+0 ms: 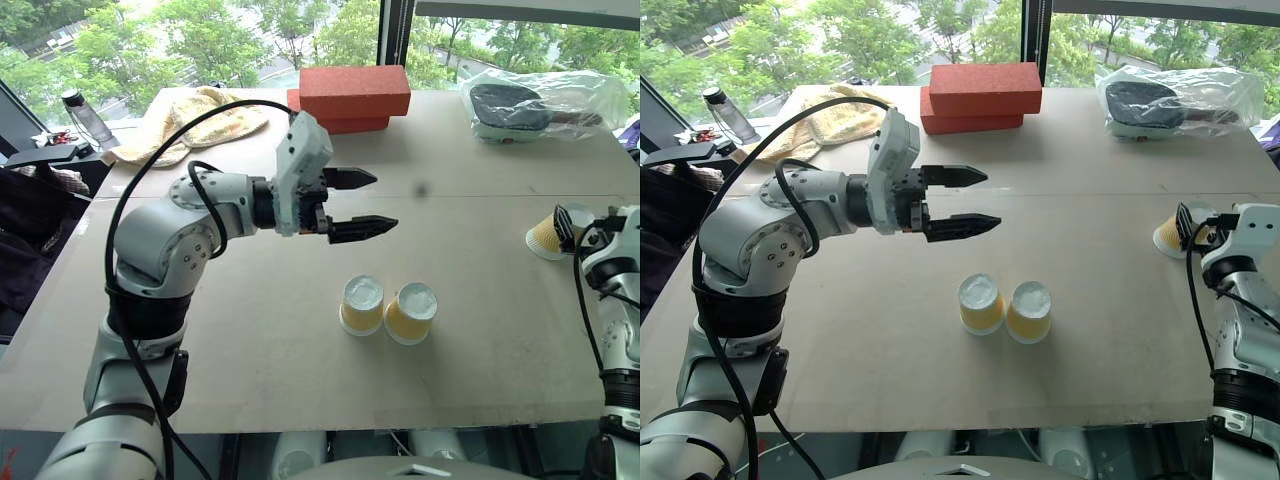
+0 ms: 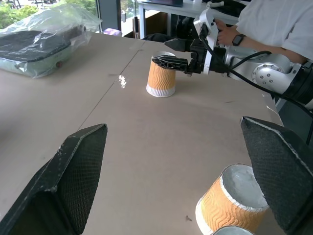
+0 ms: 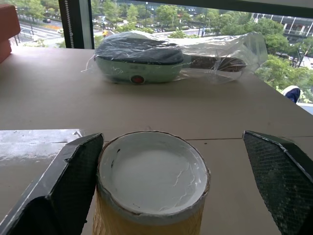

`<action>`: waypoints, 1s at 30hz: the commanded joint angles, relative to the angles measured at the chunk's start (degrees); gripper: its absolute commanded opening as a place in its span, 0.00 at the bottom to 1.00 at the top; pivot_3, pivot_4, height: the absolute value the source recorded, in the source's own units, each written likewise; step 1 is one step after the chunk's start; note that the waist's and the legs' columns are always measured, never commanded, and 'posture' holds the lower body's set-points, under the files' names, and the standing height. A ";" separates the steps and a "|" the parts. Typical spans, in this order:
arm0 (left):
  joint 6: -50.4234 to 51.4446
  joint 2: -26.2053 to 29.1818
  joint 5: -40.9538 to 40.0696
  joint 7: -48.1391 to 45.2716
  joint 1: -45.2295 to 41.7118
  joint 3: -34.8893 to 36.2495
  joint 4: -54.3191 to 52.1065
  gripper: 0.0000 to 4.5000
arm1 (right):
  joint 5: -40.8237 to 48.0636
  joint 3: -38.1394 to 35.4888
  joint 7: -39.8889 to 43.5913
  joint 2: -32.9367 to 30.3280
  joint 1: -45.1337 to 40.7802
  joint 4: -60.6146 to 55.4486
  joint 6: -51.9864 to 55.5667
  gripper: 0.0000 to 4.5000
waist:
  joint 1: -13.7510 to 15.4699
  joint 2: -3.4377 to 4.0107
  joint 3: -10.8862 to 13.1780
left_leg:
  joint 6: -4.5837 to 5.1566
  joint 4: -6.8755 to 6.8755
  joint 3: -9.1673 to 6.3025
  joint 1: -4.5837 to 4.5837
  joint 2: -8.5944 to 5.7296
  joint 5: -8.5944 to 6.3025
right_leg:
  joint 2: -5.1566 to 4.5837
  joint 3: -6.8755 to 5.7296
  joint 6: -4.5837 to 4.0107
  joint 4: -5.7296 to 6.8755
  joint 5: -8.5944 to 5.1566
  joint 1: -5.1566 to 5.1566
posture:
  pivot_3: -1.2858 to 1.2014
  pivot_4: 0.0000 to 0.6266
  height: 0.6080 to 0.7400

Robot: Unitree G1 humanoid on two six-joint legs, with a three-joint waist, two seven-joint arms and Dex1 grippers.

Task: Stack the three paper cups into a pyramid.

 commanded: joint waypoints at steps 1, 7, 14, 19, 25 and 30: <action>-0.97 0.77 0.14 -0.53 -0.54 0.26 -2.17 1.00 | 1.77 -1.66 -0.96 0.10 -1.95 0.76 1.25 1.00 | -0.11 0.01 0.00 | 0.00 0.00 0.00 0.00 0.00 0.00 | 0.00 0.00 0.00 0.00 0.00 0.00 | 0.52 0.24 0.93; -1.90 1.08 0.62 -1.20 -0.39 -0.12 -2.26 1.00 | 2.17 -1.20 -0.44 0.36 -3.11 2.40 1.90 0.88 | -0.19 0.08 0.05 | 0.00 0.00 0.01 0.00 0.01 0.00 | -0.01 0.00 0.00 0.00 0.00 0.00 | 0.52 0.24 0.93; -3.01 1.98 0.75 -2.11 0.56 0.15 -2.35 1.00 | 1.95 -0.24 1.70 -0.22 -2.87 0.87 0.97 0.48 | -0.22 0.11 0.06 | 0.00 0.00 0.01 0.01 0.01 0.00 | -0.01 0.01 0.00 0.00 0.00 0.00 | 0.52 0.24 0.93; -10.99 4.96 0.96 -9.04 7.03 2.51 -3.78 1.00 | 8.65 3.14 12.18 -1.77 -2.60 -9.98 5.73 0.48 | -0.65 0.32 0.13 | 0.00 -0.04 0.08 0.04 0.01 0.00 | 0.00 0.08 0.00 0.00 0.00 -0.01 | 0.52 0.24 0.93; -17.83 10.10 -0.08 -15.29 16.77 8.54 -6.26 1.00 | 22.83 9.75 23.93 -6.41 -2.31 -29.99 19.78 0.48 | -0.19 0.35 0.15 | 0.00 -0.12 -0.01 0.05 0.14 0.00 | 0.09 0.01 0.00 0.00 0.00 -0.07 | 0.52 0.24 0.93; -17.48 13.42 -3.21 -16.73 23.68 14.29 -9.02 1.00 | 31.22 16.66 26.87 -8.72 -4.71 -42.06 28.94 0.48 | -0.07 0.29 0.16 | 0.05 -0.13 0.00 0.00 0.11 -0.03 | -0.07 0.00 0.00 -0.08 0.00 -0.04 | 0.52 0.24 0.93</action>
